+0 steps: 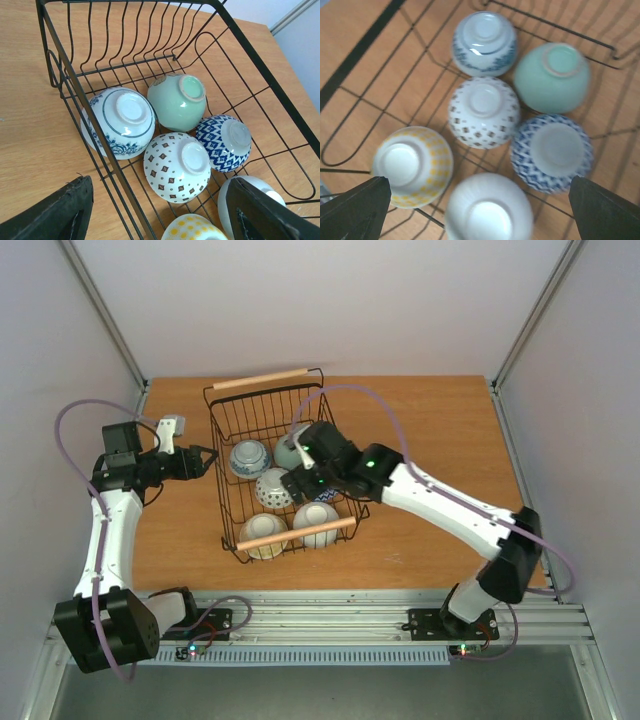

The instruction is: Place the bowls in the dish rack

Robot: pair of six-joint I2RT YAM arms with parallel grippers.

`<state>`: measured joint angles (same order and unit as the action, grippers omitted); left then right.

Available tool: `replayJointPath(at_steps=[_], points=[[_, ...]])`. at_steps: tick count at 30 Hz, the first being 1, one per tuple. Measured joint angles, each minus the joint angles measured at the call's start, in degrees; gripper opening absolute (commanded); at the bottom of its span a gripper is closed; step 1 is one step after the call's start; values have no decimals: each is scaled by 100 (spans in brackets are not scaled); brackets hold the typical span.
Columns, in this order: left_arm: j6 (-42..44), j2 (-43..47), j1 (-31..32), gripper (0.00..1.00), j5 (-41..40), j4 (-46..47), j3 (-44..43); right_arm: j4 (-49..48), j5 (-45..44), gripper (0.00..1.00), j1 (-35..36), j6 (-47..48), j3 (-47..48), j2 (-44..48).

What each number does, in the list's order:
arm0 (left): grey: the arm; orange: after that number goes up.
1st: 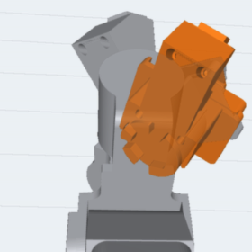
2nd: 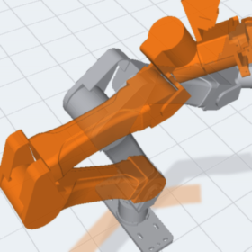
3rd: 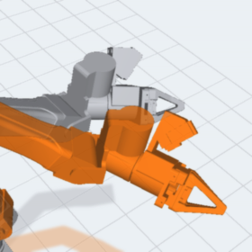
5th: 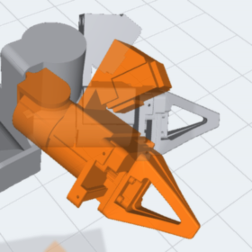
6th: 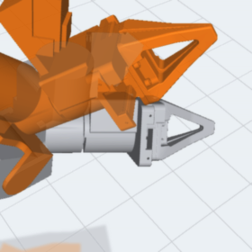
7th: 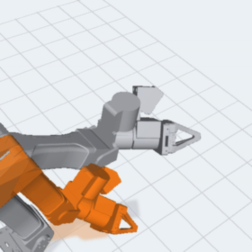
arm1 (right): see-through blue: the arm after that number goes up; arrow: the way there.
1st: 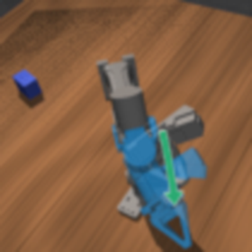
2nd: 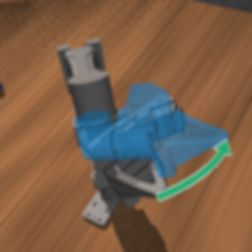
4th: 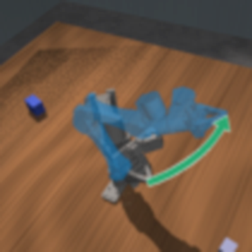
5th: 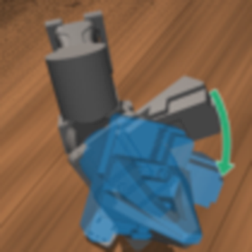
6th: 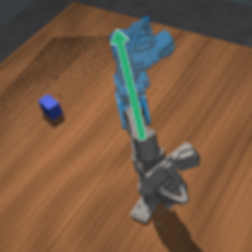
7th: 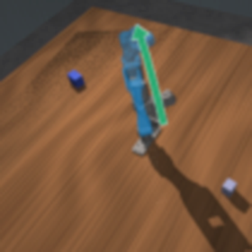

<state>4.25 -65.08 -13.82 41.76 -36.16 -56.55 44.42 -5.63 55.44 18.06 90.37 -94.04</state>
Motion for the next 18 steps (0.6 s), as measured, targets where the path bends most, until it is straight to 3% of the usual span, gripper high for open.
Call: replayJointPath(at_steps=[11,18], points=[[-42,2,-15,73,-50,0,0,-271,-507,99,-1250,-785,-1805,1969],[-125,2,-66,74,-319,4,0,66,-1331,99,-1545,-1141,-2046,2398]])
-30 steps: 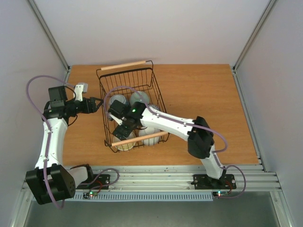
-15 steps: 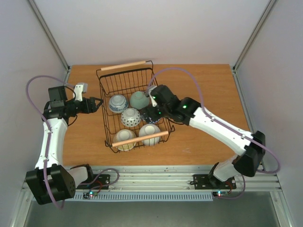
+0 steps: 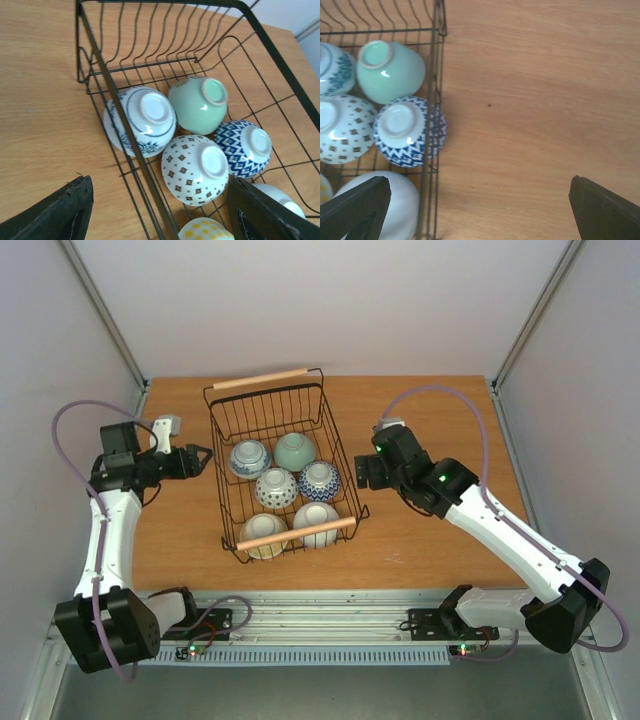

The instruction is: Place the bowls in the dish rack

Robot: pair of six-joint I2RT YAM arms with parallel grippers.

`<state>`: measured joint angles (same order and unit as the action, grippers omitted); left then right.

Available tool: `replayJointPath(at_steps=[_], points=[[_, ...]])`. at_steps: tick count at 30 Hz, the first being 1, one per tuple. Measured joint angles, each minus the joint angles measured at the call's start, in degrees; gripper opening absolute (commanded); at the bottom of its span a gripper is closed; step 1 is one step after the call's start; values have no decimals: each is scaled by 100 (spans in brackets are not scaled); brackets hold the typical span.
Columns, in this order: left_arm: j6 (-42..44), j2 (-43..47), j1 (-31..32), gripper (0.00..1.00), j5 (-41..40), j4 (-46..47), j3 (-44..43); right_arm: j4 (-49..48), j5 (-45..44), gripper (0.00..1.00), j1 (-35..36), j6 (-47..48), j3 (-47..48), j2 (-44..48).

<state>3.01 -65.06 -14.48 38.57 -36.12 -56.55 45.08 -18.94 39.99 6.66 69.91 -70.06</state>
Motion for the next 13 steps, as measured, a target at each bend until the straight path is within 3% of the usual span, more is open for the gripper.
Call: replayJointPath(at_steps=[13], points=[[-433,0,-503,75,-863,61,0,201,-988,99,2,-315,-483,188]])
